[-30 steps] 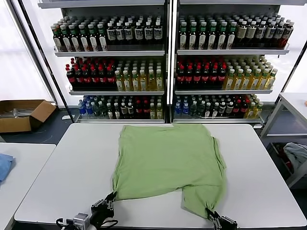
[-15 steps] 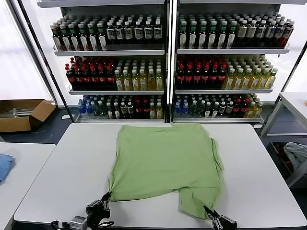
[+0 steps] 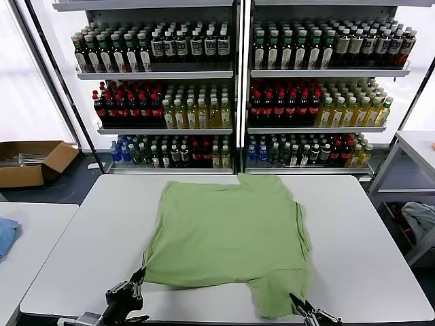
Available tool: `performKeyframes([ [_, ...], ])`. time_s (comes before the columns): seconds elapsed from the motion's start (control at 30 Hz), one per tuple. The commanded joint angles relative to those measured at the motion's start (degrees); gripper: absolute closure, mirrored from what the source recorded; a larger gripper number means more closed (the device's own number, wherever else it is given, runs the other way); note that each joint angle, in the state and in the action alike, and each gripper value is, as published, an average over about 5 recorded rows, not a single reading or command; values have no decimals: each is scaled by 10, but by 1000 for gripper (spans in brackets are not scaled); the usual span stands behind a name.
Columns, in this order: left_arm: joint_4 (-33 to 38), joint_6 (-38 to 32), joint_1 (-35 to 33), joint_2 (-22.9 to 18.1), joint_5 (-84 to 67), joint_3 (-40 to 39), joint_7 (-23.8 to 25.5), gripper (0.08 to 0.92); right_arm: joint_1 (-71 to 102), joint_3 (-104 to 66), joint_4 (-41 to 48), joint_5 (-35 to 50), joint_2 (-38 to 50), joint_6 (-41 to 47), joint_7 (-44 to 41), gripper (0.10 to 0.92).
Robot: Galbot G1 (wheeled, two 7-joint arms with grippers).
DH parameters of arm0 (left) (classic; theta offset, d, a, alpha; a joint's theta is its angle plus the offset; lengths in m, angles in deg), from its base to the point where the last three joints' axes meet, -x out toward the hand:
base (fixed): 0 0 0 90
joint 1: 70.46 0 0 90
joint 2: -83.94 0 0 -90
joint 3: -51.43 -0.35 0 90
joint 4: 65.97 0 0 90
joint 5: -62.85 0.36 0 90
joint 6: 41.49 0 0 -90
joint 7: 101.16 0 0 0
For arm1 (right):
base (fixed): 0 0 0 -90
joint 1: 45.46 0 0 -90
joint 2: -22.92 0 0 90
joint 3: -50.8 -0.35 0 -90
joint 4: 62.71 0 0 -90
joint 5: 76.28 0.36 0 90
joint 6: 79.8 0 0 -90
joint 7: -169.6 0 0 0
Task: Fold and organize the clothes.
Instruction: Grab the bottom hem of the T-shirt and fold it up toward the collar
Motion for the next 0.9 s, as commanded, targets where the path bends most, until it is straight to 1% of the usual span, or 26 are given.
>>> performKeyframes([
  [0.03,15,16,37,19,-61,36,23,916,-76,5,5,55,13,1,37,909],
  [0.23,-25,48,129,46,-139,33,33,916,-191,24,53,68,36,21,70,909],
  [0.4,-73,69,207,74,-215,3,16,916,-274,49,111,68,44,31,91,909],
  [0.57,-130,75,275,92,-234,-32,9,916,-351,74,156,67,51,40,110,909],
  [0.73,-193,77,334,94,-237,-64,5,916,-424,102,211,64,65,51,128,909],
  [0.9,-247,77,377,87,-236,-83,3,916,-478,139,268,46,73,56,136,909],
])
